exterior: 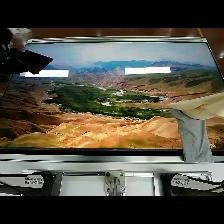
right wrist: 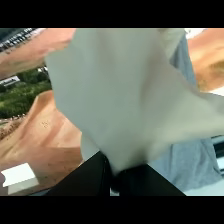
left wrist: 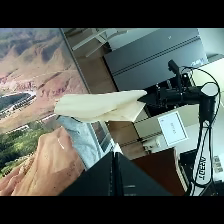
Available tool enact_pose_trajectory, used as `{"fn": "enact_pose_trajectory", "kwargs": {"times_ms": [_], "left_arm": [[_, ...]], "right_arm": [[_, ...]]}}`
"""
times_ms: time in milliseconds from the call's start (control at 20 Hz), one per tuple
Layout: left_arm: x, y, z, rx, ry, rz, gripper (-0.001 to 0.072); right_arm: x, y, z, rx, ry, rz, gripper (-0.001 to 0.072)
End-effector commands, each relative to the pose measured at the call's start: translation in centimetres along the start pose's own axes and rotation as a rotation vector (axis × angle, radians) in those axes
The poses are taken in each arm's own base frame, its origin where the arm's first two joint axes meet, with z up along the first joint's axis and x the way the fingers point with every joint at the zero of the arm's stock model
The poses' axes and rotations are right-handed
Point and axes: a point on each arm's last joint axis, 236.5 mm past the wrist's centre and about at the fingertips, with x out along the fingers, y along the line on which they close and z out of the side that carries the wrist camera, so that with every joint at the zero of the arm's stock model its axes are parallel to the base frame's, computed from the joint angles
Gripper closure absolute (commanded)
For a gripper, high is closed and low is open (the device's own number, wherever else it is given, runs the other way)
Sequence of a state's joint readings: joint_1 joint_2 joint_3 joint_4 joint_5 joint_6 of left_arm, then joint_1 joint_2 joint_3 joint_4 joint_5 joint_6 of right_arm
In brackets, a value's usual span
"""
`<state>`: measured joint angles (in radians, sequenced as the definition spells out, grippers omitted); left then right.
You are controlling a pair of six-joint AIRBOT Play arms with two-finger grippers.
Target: Fold the shirts.
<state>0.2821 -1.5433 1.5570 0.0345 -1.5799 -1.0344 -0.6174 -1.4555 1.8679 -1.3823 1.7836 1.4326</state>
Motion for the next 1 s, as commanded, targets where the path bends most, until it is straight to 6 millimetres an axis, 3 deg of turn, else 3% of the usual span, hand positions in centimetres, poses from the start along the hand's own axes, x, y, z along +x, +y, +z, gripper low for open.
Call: {"fn": "enact_pose_trajectory", "kwargs": {"times_ms": [0,100,250,400,500,550,600,650,700,800,900,950], "left_arm": [[0.6,-0.2,-0.3,0.022,0.013,-0.008,0.0669],[0.8,-0.3,-0.4,0.022,0.019,-0.011,0.0669],[0.8,-0.3,-0.4,0.034,0.017,-0.01,0.0669],[0.8,0.1,-0.1,0.052,0.004,-0.002,0.067],[0.8,0.2,0.2,0.052,-0.005,0.003,0.0669],[0.8,0.2,0.2,0.052,-0.005,0.003,0.067],[0.8,0.2,0.2,0.052,-0.005,0.003,0.0669],[0.8,0.2,0.2,0.051,-0.005,0.004,0.067],[0.8,0.2,0.2,0.051,-0.005,0.004,0.0669],[0.8,1.2,0.3,0.051,-0.011,0.044,0.067],[1.1,5.5,-0.5,-0.005,0.02,0.233,0.0671],[1.2,8.1,-1.7,-0.028,0.071,0.353,0.0671]], "right_arm": [[1.7,-1.7,-3.5,0.106,0.154,-0.062,0.0652],[4.3,-2.1,-6.7,0.145,0.279,-0.068,0.0652],[6.2,-5.9,-13.5,0.204,0.476,-0.248,0.0652],[7.9,-6.0,-19.7,0.256,0.625,-0.271,0.0652],[9.5,-6.1,-22.4,0.301,0.673,-0.277,0.0652],[10.4,-6.2,-22.9,0.318,0.664,-0.282,0.0648],[11.4,-6.0,-22.9,0.334,0.632,-0.273,0.0506],[12.3,-5.4,-22.7,0.335,0.604,-0.241,0.0156],[12.5,-5.0,-22.5,0.331,0.599,-0.216,0.0051],[11.2,-4.7,-23.2,0.295,0.653,-0.206,0.0053],[8.5,-5.6,-22.3,0.284,0.629,-0.261,0.0055],[7.1,-6.3,-20.2,0.285,0.532,-0.293,0.0055]]}}
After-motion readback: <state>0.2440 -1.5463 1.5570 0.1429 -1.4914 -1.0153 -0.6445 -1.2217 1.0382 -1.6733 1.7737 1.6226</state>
